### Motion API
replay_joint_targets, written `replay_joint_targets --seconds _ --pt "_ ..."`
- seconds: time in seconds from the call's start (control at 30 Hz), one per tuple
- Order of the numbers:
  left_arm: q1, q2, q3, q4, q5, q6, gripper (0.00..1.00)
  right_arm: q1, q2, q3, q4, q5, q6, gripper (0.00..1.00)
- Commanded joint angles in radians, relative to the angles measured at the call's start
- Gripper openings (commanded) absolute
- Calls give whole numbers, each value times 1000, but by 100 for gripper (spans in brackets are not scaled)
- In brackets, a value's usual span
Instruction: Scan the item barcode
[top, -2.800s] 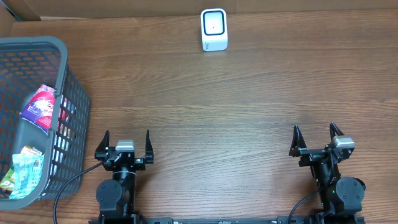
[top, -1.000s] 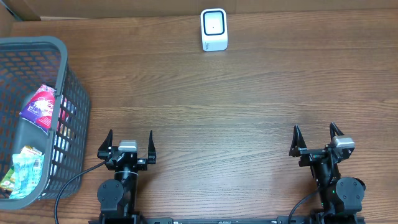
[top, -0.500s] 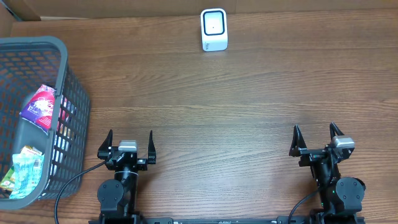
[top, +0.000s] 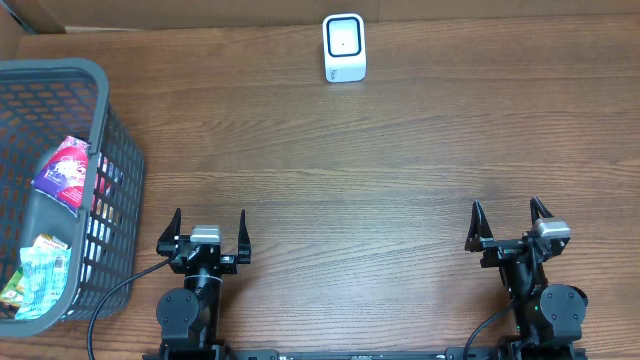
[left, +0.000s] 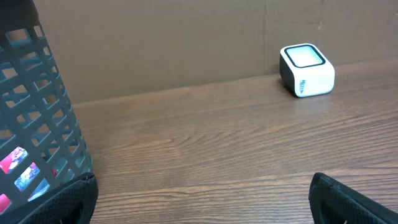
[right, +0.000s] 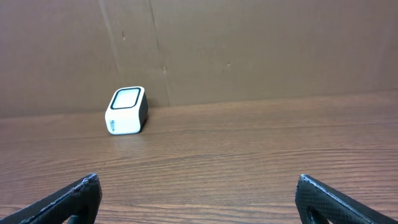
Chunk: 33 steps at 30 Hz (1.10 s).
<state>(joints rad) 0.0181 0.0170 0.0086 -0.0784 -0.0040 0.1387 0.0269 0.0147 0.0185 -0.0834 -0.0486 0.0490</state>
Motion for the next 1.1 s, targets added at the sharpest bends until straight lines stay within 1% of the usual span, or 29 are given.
replay_joint_targets --seconds 0.0,0.67,0.83,0.97,1.07 --pt "-6 -12 -3 0 12 14 100 2 -12 -11 4 -5 3 100" --pt "-6 -12 -3 0 1 15 100 2 -12 -11 26 -6 4 100" --pt "-6 -12 -3 16 6 12 100 2 -12 -11 30 -64 8 100" --pt "-6 -12 -1 31 10 -46 100 2 -12 -10 29 -99 8 100" --pt "-5 -12 26 26 74 -102 100 2 -12 -10 55 -140 32 100"
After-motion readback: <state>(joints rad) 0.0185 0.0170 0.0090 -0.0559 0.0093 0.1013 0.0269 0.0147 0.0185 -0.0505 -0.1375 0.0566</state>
